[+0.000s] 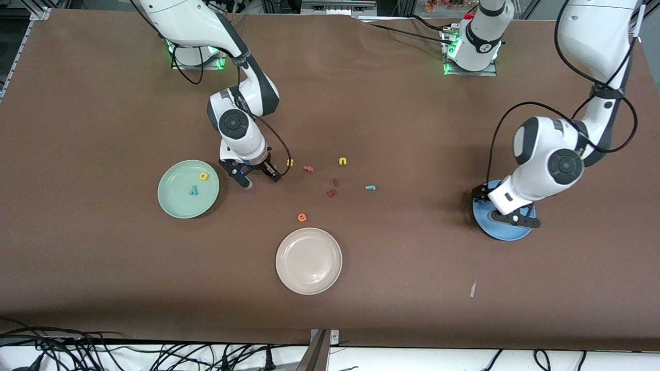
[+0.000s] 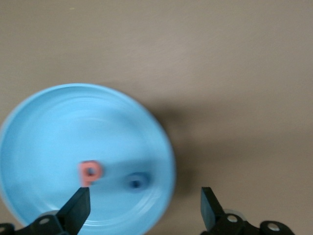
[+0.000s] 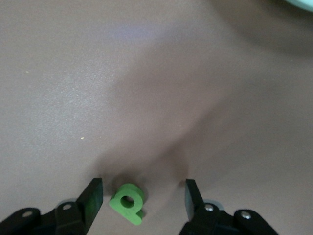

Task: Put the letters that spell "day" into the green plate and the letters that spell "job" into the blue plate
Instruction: 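Grasp the green q with the right gripper while the left gripper withdraws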

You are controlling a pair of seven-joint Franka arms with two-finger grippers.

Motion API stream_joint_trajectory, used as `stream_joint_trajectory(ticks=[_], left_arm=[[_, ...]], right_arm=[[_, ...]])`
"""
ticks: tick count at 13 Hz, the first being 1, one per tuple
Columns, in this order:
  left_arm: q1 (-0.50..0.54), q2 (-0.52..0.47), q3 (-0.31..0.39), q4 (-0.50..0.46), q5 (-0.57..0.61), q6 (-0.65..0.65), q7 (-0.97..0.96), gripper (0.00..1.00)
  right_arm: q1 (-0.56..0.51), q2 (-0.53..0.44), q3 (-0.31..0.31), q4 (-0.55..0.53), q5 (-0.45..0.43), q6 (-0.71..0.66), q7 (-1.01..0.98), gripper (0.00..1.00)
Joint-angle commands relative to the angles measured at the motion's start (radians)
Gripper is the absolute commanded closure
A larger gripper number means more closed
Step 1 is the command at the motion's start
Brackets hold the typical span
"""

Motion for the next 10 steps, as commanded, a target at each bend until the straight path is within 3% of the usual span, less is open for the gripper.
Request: stream_joint_trajectory(ticks=[1, 3, 5, 7, 9, 10], left_arm=[[-0.07, 0.016, -0.051, 0.043, 0.001, -0.023, -0.261, 0.0], [-0.107, 0.034, -0.085, 0.059, -0.014, -0.024, -0.477, 0.0], [-0.159, 0.036, -0.095, 0.063, -0.065, -0.024, -0.627, 0.0], [-0.225, 0.039, -0.095, 0.065, -0.126, -0.023, -0.801, 0.0], [-0.291, 0.066, -0.093, 0.092, -0.129, -0.021, -0.953, 0.0], [-0.308, 0.089, -0.093, 0.12, -0.128, -0.021, -1.059, 0.0]], right_arm=[[0.01, 0.011, 0.002, 0.005, 0.005, 0.015, 0.012, 0.27], [0.017, 0.023, 0.004, 0.024, 0.006, 0.013, 0.009, 0.27], [0.017, 0.025, 0.007, 0.031, 0.006, 0.01, 0.006, 0.37], [0.017, 0.026, 0.008, 0.035, 0.006, 0.007, 0.004, 0.55], [0.017, 0.025, 0.008, 0.041, 0.006, 0.005, 0.004, 0.85], [0.017, 0.025, 0.008, 0.051, 0.006, 0.004, 0.004, 0.93]])
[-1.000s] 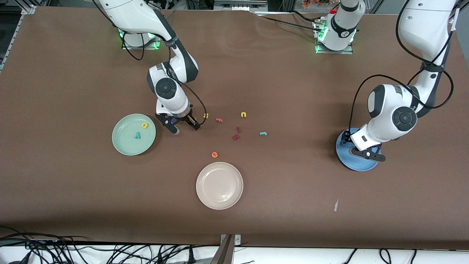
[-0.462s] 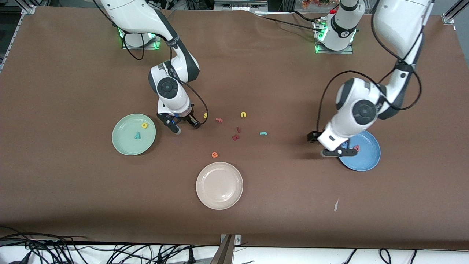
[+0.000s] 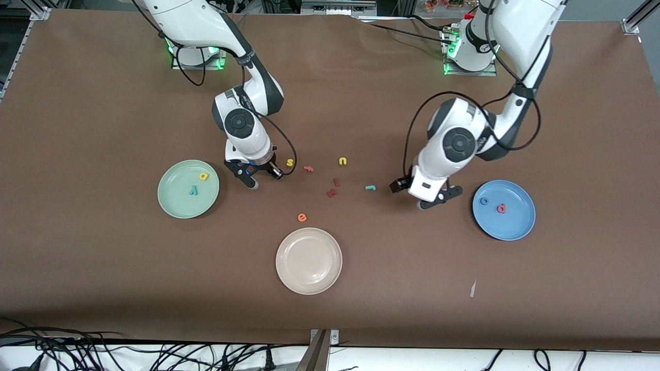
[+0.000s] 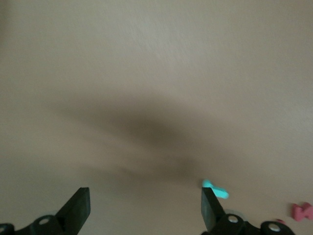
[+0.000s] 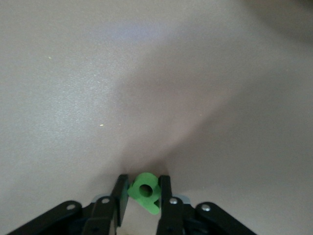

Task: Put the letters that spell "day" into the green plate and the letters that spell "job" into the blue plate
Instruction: 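Grasp the green q with the right gripper while the left gripper withdraws, then drop the q on the green plate while the left gripper grasps the j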

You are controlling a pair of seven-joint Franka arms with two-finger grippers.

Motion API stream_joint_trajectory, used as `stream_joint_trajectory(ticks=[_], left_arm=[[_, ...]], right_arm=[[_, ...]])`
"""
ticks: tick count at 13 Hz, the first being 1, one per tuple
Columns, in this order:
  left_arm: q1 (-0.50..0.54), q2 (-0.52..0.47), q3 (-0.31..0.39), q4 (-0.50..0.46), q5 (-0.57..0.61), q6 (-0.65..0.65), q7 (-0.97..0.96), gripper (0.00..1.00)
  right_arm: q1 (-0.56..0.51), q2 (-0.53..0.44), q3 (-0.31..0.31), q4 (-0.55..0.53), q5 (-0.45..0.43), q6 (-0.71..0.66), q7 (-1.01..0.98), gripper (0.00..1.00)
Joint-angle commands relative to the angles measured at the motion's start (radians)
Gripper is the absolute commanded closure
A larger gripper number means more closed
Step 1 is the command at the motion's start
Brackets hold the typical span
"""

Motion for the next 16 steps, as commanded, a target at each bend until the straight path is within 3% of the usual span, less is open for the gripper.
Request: stream_joint_trajectory(ticks=[1, 4, 6, 9, 13, 15, 16], left_arm=[[-0.064, 0.076, 0.01, 0.103, -0.015, -0.02, -0.232, 0.0], [-0.1, 0.126, 0.01, 0.151, -0.009, -0.011, -0.441, 0.0], [-0.137, 0.147, 0.015, 0.15, -0.006, 0.027, -0.608, 0.0], [-0.146, 0.158, 0.018, 0.151, 0.027, 0.053, -0.826, 0.0], [-0.146, 0.181, 0.018, 0.145, 0.132, 0.118, -1.091, 0.0], [-0.154, 0.195, 0.016, 0.143, 0.177, 0.13, -1.187, 0.03], [-0.157, 0.202, 0.018, 0.143, 0.194, 0.139, -1.218, 0.03]], right_arm=[[0.004, 0.005, 0.0, 0.022, 0.006, -0.002, 0.001, 0.94], [-0.006, -0.041, -0.035, 0.071, 0.005, -0.131, -0.026, 0.94], [-0.007, -0.069, -0.115, 0.144, 0.006, -0.352, -0.185, 0.94], [-0.007, -0.101, -0.25, 0.152, 0.011, -0.474, -0.451, 0.94], [-0.043, -0.103, -0.382, 0.099, 0.04, -0.503, -0.784, 0.94], [-0.103, -0.094, -0.384, 0.071, 0.156, -0.502, -0.919, 0.94], [-0.108, -0.083, -0.384, 0.063, 0.164, -0.493, -0.938, 0.94]])
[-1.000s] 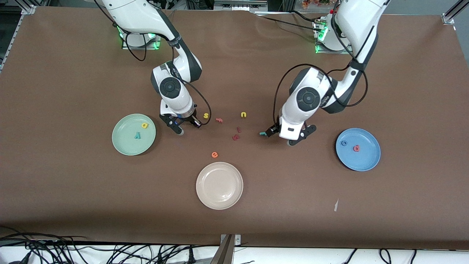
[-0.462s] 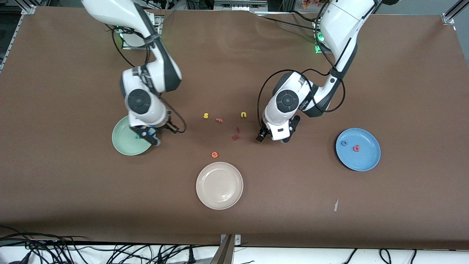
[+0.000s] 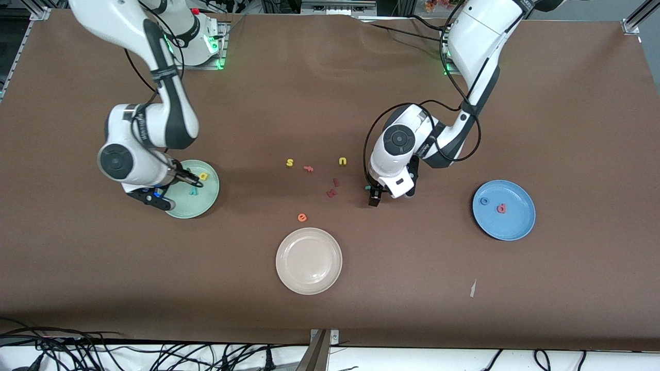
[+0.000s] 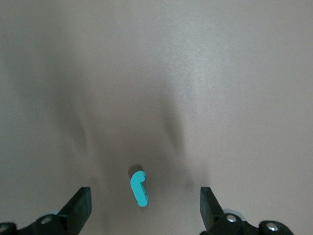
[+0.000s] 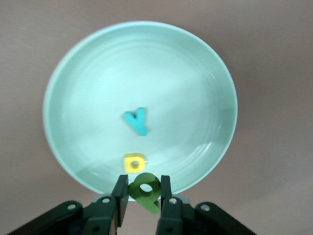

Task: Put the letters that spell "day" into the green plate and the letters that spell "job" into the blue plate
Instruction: 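Drop the q on the green plate while the left gripper grasps the j, then carry the cyan j to the blue plate while the right gripper withdraws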

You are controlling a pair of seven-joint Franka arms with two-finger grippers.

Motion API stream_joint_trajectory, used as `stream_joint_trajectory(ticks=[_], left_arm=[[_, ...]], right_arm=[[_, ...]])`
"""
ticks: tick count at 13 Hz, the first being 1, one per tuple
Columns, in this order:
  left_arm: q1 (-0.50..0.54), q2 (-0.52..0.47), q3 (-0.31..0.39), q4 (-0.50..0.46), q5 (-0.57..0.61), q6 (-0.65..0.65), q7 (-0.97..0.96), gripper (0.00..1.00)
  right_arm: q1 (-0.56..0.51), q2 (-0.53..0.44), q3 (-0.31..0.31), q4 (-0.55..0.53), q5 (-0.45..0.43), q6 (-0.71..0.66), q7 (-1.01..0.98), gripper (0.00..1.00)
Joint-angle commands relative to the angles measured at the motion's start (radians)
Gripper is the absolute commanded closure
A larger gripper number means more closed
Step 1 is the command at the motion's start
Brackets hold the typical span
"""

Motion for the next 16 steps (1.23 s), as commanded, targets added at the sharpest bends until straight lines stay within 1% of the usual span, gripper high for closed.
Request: stream_joint_trajectory(ticks=[1, 4, 5, 6, 7, 8, 9, 11, 12, 13, 15, 16], left_arm=[[-0.018, 0.032, 0.006, 0.015, 0.053, 0.032, -0.108, 0.04], [-0.033, 0.049, 0.006, 0.015, 0.053, 0.041, -0.113, 0.05], [-0.033, 0.052, 0.006, 0.015, 0.053, 0.041, -0.113, 0.06], [-0.033, 0.055, 0.006, 0.015, 0.053, 0.041, -0.113, 0.1], [-0.033, 0.057, 0.006, 0.015, 0.053, 0.041, -0.115, 0.14], [-0.032, 0.058, 0.006, 0.012, 0.053, 0.041, -0.119, 0.2], [-0.032, 0.061, 0.008, 0.012, 0.053, 0.041, -0.127, 0.25], [-0.032, 0.066, 0.008, 0.012, 0.053, 0.041, -0.136, 0.41], [-0.032, 0.066, 0.008, 0.012, 0.053, 0.041, -0.148, 0.52], [-0.032, 0.066, 0.009, 0.012, 0.053, 0.041, -0.151, 0.63], [-0.032, 0.066, 0.011, 0.012, 0.053, 0.041, -0.151, 0.83], [-0.032, 0.066, 0.011, 0.012, 0.053, 0.041, -0.151, 0.92]], right_arm=[[-0.021, 0.017, 0.003, -0.031, 0.048, 0.021, -0.08, 0.94], [-0.063, 0.039, 0.003, -0.082, 0.057, 0.116, -0.18, 0.93], [-0.063, 0.049, 0.003, -0.08, 0.057, 0.122, -0.183, 0.88], [-0.063, 0.052, 0.003, -0.079, 0.057, 0.124, -0.183, 0.8], [-0.061, 0.053, 0.003, -0.076, 0.057, 0.122, -0.182, 0.46], [-0.063, 0.051, 0.003, -0.069, 0.056, 0.118, -0.183, 0.0], [-0.06, 0.043, 0.003, -0.054, 0.056, 0.107, -0.185, 0.0], [-0.057, 0.02, 0.002, 0.002, 0.042, 0.069, -0.189, 0.0], [-0.057, -0.002, -0.003, 0.039, 0.039, 0.014, -0.189, 0.0], [-0.057, -0.01, -0.021, 0.105, 0.019, -0.064, -0.189, 0.0], [-0.06, -0.01, -0.047, 0.292, -0.048, -0.283, -0.223, 0.0], [-0.061, -0.01, -0.064, 0.381, -0.049, -0.386, -0.26, 0.0]])
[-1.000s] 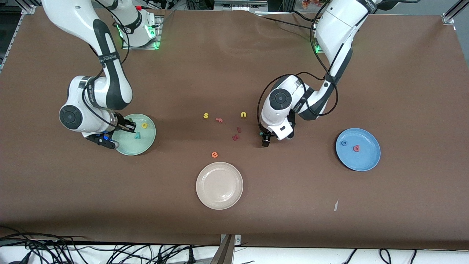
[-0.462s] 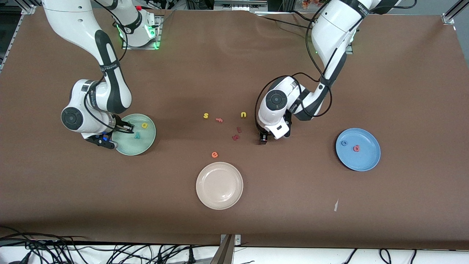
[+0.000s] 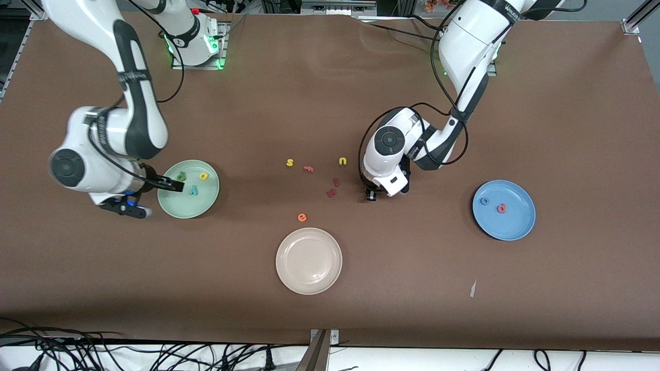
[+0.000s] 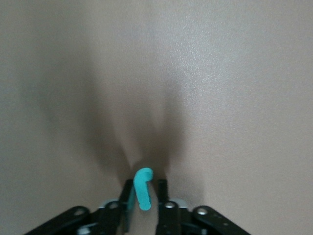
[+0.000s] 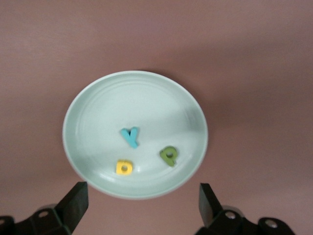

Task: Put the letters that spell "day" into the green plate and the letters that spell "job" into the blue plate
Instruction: 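Carry the cyan j to the blue plate while the right gripper withdraws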

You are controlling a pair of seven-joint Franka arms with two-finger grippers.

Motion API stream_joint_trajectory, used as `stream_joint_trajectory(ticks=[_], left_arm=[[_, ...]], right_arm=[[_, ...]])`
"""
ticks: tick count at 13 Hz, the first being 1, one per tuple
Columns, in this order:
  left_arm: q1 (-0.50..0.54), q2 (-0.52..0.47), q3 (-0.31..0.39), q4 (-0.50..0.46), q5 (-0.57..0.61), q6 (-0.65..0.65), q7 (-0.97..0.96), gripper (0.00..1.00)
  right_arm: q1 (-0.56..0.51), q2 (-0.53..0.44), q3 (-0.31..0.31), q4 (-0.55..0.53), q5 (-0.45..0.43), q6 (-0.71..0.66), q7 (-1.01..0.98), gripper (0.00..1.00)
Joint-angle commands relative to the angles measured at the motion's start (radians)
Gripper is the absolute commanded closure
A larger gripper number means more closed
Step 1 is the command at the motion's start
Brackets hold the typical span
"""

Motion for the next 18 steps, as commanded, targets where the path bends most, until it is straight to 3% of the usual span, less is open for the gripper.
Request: stream_joint_trajectory(ticks=[1, 6, 11, 13, 15, 17, 18], left_arm=[[-0.005, 0.016, 0.008, -0.001, 0.034, 0.0, -0.033, 1.0], [0.013, -0.039, 0.008, 0.012, 0.088, -0.044, 0.084, 1.0], [0.141, -0.108, -0.019, 0.057, 0.067, -0.268, 0.522, 1.0], [0.227, -0.127, -0.022, 0.055, 0.031, -0.322, 0.752, 1.0], [0.309, -0.139, -0.022, 0.055, 0.036, -0.375, 0.93, 1.0], [0.379, -0.162, -0.022, 0.051, 0.036, -0.414, 1.174, 1.0], [0.411, -0.17, -0.022, 0.049, 0.036, -0.416, 1.288, 1.0]], right_arm=[[-0.006, -0.002, -0.044, 0.249, -0.024, -0.254, -0.083, 0.0], [-0.006, -0.013, -0.089, 0.466, -0.024, -0.433, -0.144, 0.0], [-0.008, -0.037, -0.107, 0.476, -0.014, -0.493, -0.17, 0.0], [0.002, -0.086, -0.08, 0.474, -0.024, -0.449, -0.157, 0.0], [-0.082, -0.172, 0.047, 0.397, -0.061, -0.412, -0.155, 0.0], [-0.237, -0.282, 0.278, 0.28, -0.205, -0.382, -0.147, 0.0], [-0.309, -0.334, 0.357, 0.21, -0.234, -0.335, -0.147, 0.0]])
